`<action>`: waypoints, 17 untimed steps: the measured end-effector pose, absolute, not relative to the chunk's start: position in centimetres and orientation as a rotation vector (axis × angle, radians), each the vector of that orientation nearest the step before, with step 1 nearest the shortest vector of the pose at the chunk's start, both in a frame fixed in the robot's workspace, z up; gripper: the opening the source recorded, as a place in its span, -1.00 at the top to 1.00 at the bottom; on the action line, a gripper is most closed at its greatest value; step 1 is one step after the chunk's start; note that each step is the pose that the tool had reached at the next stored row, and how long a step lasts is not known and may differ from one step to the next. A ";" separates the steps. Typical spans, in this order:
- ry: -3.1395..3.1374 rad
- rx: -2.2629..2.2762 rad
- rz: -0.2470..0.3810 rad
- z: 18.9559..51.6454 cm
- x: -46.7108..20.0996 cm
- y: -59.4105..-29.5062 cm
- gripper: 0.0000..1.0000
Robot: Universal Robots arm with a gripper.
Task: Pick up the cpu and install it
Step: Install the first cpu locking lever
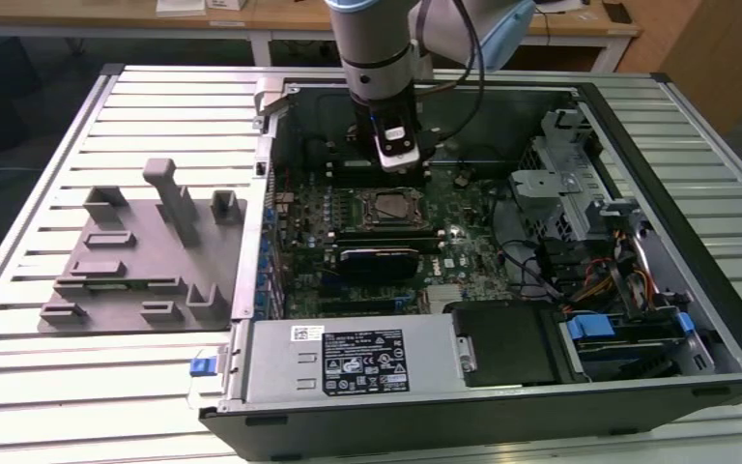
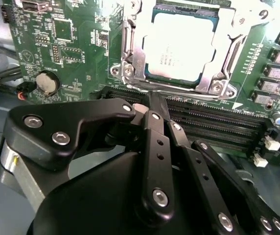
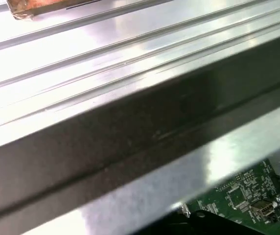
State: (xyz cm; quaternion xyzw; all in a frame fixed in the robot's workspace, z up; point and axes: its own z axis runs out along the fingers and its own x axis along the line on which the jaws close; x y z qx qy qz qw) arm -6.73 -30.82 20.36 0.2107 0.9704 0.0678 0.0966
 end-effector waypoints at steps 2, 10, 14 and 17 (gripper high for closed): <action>2.874 0.624 0.201 20.7 -6.7 -30.8 0.79; 2.874 0.624 0.202 21.6 -6.7 -30.8 0.79; 2.876 0.624 0.202 21.6 -6.7 -30.8 0.79; 2.904 0.632 0.183 21.6 -6.7 -30.8 0.79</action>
